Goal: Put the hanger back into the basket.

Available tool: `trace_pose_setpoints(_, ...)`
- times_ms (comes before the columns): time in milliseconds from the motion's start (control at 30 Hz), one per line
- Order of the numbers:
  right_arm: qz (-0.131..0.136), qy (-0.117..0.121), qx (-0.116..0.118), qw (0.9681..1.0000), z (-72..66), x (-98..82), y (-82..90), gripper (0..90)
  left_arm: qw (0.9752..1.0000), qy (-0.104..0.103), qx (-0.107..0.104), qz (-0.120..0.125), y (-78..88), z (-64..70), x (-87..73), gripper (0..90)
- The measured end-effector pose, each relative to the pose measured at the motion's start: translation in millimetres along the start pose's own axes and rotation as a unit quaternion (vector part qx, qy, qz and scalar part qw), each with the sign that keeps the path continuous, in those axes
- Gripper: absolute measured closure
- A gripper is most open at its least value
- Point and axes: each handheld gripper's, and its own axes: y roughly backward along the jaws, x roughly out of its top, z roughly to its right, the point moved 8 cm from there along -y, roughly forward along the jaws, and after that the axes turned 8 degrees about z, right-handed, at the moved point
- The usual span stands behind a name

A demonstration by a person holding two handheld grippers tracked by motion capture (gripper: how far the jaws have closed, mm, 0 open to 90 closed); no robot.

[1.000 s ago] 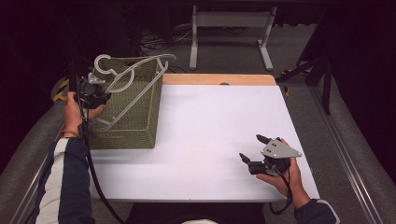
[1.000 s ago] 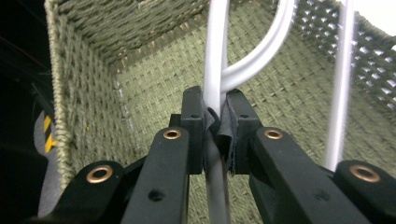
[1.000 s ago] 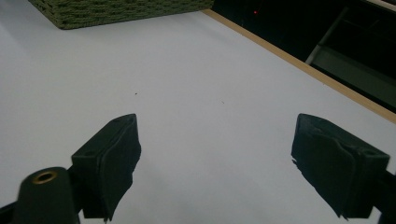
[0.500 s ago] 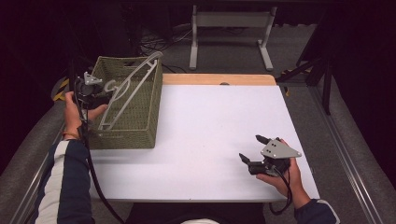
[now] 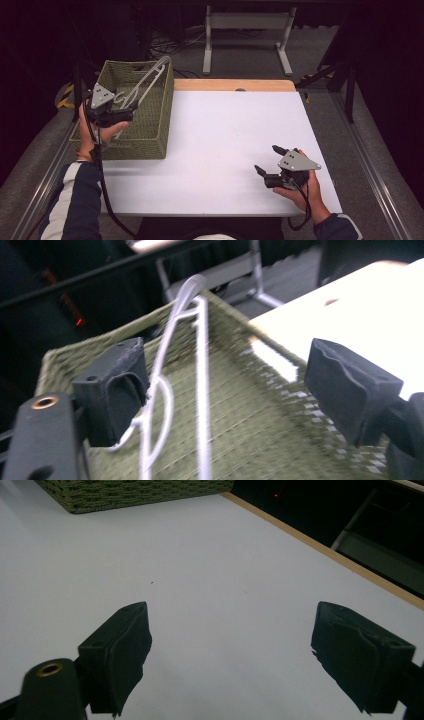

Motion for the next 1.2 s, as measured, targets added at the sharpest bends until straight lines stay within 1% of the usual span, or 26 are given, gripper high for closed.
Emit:
trace_pose_setpoints(67, -0.001, 0.002, 0.001, 1.0, -0.8, -0.5, -0.7, 16.0, 0.9998, 0.001, -0.015, 0.017, 3.8, 11.3, 2.3, 14.7)
trace_pose_setpoints(100, -0.001, 0.002, 0.001, 1.0, -0.8, -0.5, -0.7, 16.0, 0.9998, 0.001, -0.015, 0.017, 3.8, 11.3, 2.3, 14.0)
trace_pose_setpoints(133, -0.001, 0.0, 0.001, 1.0, -1.1, -0.7, -1.1, 15.9, 0.9992, 0.002, -0.025, 0.03, 6.6, 18.5, 4.5, 14.0)
trace_pose_setpoints(200, 0.0, -0.002, 0.0, 1.0, -1.3, -0.9, -1.6, 15.6, 0.9985, 0.003, -0.035, 0.042, 9.7, 27.0, 7.0, 12.1)
trace_pose_setpoints(233, 0.002, -0.005, -0.002, 1.0, -1.0, -0.8, -1.9, 15.4, 0.9974, -0.001, -0.047, 0.056, 13.8, 36.3, 10.8, 10.6)
trace_pose_setpoints(267, 0.002, -0.005, -0.002, 1.0, -1.0, -0.8, -1.9, 15.4, 0.9974, -0.001, -0.047, 0.056, 13.8, 36.3, 10.8, 10.6)
trace_pose_setpoints(333, 0.003, -0.005, -0.003, 1.0, -1.6, -0.8, -2.2, 15.0, 0.9962, -0.013, -0.052, 0.068, 18.8, 48.1, 14.6, 10.2)
trace_pose_setpoints(400, 0.003, -0.006, -0.002, 1.0, -2.5, -0.7, -2.3, 15.0, 0.9942, -0.019, -0.071, 0.078, 24.2, 61.4, 16.6, 9.9)
trace_pose_setpoints(433, 0.004, -0.007, -0.002, 1.0, -2.9, -0.5, -2.4, 15.0, 0.9936, -0.022, -0.075, 0.081, 25.6, 64.9, 16.9, 9.1)
trace_pose_setpoints(467, 0.004, -0.006, -0.002, 1.0, -3.1, -0.3, -2.5, 15.0, 0.9936, -0.022, -0.075, 0.081, 25.6, 64.9, 16.9, 8.7)
trace_pose_setpoints(533, 0.005, -0.006, -0.003, 1.0, -3.9, 0.0, -2.5, 15.0, 0.9918, -0.026, -0.09, 0.087, 29.9, 77.2, 16.5, 8.7)
trace_pose_setpoints(567, 0.01, -0.005, -0.003, 0.9999, -4.8, 1.3, -2.1, 15.0, 0.9916, -0.028, -0.092, 0.087, 31.1, 80.8, 16.1, 8.6)
trace_pose_setpoints(600, 0.01, -0.005, -0.003, 0.9999, -4.8, 1.3, -2.1, 15.0, 0.9908, -0.033, -0.097, 0.089, 32.8, 85.4, 15.9, 8.6)
trace_pose_setpoints(633, 0.012, -0.005, -0.003, 0.9999, -5.4, 1.9, -2.0, 15.0, 0.9895, -0.037, -0.103, 0.094, 35.2, 91.8, 15.8, 8.4)
trace_pose_setpoints(700, 0.015, -0.006, -0.004, 0.9999, -6.1, 2.4, -2.3, 15.0, 0.9884, -0.038, -0.11, 0.097, 37.3, 99.0, 15.4, 8.5)
trace_pose_setpoints(800, 0.017, -0.006, -0.005, 0.9998, -7.3, 2.4, -3.1, 15.0, 0.9865, -0.039, -0.126, 0.098, 39.8, 111.2, 13.1, 8.4)
trace_pose_setpoints(867, 0.022, -0.008, -0.007, 0.9997, -8.2, 3.2, -3.8, 15.0, 0.9851, -0.05, -0.132, 0.098, 41.8, 119.3, 10.2, 8.4)
trace_pose_setpoints(900, 0.024, -0.01, -0.007, 0.9996, -9.0, 3.6, -4.4, 15.0, 0.9844, -0.047, -0.137, 0.1, 43.5, 123.9, 8.0, 8.3)
trace_pose_setpoints(933, 0.024, -0.01, -0.007, 0.9996, -9.0, 3.6, -4.4, 15.0, 0.9844, -0.047, -0.137, 0.1, 43.5, 123.9, 8.0, 8.4)
trace_pose_setpoints(967, 0.026, -0.008, -0.007, 0.9996, -9.9, 3.9, -4.8, 15.0, 0.9832, -0.05, -0.145, 0.099, 45.9, 129.0, 4.6, 8.4)
trace_pose_setpoints(1000, 0.028, -0.009, -0.006, 0.9995, -11.1, 3.8, -5.3, 15.0, 0.9833, -0.054, -0.145, 0.095, 47.2, 132.7, 1.5, 8.4)
trace_pose_setpoints(1067, 0.028, -0.008, -0.004, 0.9996, -12.6, 3.0, -6.0, 15.0, 0.9823, -0.056, -0.15, 0.097, 49.6, 137.6, -2.1, 8.3)
trace_pose_setpoints(1100, 0.028, -0.008, -0.004, 0.9996, -13.2, 2.6, -6.6, 15.0, 0.9827, -0.058, -0.145, 0.099, 51.5, 139.6, -4.0, 8.3)
trace_pose_setpoints(1133, 0.028, -0.007, -0.004, 0.9996, -13.7, 2.3, -7.1, 15.0, 0.9824, -0.062, -0.139, 0.107, 53.5, 140.5, -5.4, 8.8)
trace_pose_setpoints(1167, 0.029, -0.005, -0.004, 0.9996, -14.5, 2.3, -7.4, 15.0, 0.9823, -0.053, -0.143, 0.108, 54.9, 142.2, -7.6, 9.7)
trace_pose_setpoints(1200, 0.03, -0.006, -0.005, 0.9995, -15.1, 2.6, -7.6, 15.0, 0.9821, -0.052, -0.146, 0.106, 55.6, 143.2, -9.5, 10.0)
